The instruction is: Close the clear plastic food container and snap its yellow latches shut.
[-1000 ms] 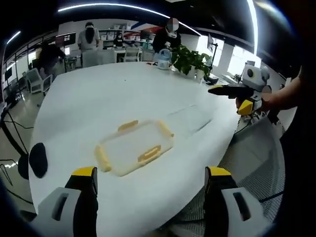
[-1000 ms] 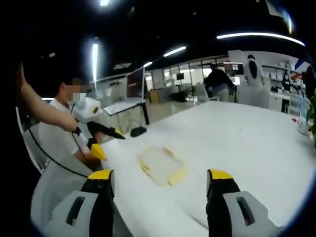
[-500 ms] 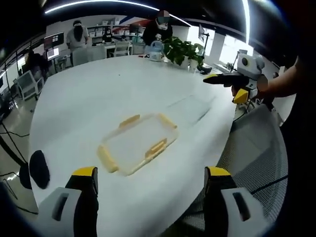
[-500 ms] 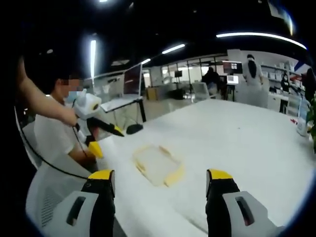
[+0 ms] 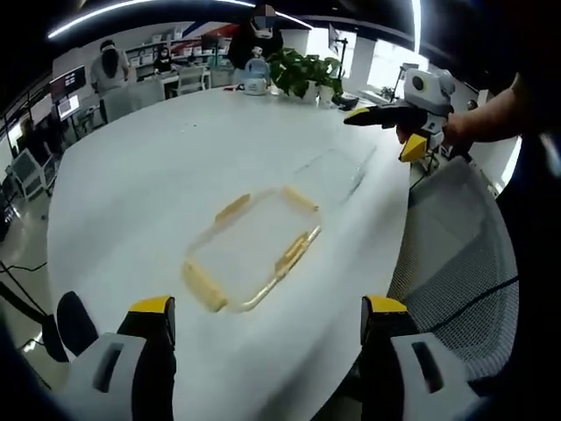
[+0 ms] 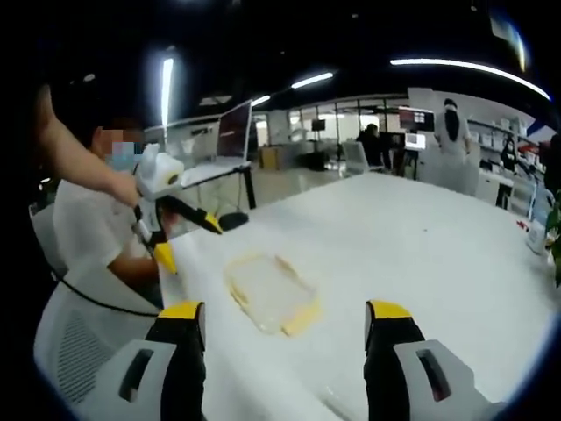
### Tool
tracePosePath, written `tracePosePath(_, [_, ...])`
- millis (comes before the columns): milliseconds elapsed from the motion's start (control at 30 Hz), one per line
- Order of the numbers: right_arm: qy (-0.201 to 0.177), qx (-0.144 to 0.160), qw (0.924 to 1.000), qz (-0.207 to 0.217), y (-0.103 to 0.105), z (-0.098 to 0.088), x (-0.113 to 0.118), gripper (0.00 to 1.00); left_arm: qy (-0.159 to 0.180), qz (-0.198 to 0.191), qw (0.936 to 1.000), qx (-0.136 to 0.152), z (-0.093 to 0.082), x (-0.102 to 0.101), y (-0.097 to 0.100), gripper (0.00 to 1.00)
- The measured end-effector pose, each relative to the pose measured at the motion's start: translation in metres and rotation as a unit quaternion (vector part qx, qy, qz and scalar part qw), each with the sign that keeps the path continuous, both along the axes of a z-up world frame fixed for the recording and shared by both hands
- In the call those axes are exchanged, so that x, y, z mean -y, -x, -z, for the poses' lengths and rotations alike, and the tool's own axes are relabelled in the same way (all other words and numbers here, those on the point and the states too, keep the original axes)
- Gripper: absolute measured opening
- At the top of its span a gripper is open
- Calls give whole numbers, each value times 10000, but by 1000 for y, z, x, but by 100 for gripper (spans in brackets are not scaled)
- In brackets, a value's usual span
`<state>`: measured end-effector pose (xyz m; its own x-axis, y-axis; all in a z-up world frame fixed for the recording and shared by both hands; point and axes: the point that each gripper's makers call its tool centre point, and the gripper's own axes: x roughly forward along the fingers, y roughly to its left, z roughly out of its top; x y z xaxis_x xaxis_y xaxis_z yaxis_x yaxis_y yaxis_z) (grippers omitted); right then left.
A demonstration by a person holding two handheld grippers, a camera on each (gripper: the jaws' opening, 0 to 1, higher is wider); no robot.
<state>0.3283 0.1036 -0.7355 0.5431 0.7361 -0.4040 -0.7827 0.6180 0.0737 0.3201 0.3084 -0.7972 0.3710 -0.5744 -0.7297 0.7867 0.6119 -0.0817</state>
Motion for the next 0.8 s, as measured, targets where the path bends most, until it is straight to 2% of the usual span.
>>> tracePosePath(367, [337, 17, 9994, -106, -8, 13, -5, 71, -264, 466, 9986, -17, 11, -10, -10, 87])
tracePosePath(800, [458, -77, 9988, -127, -15, 23, -14, 71, -475, 922, 9946, -32, 22, -16, -19, 85])
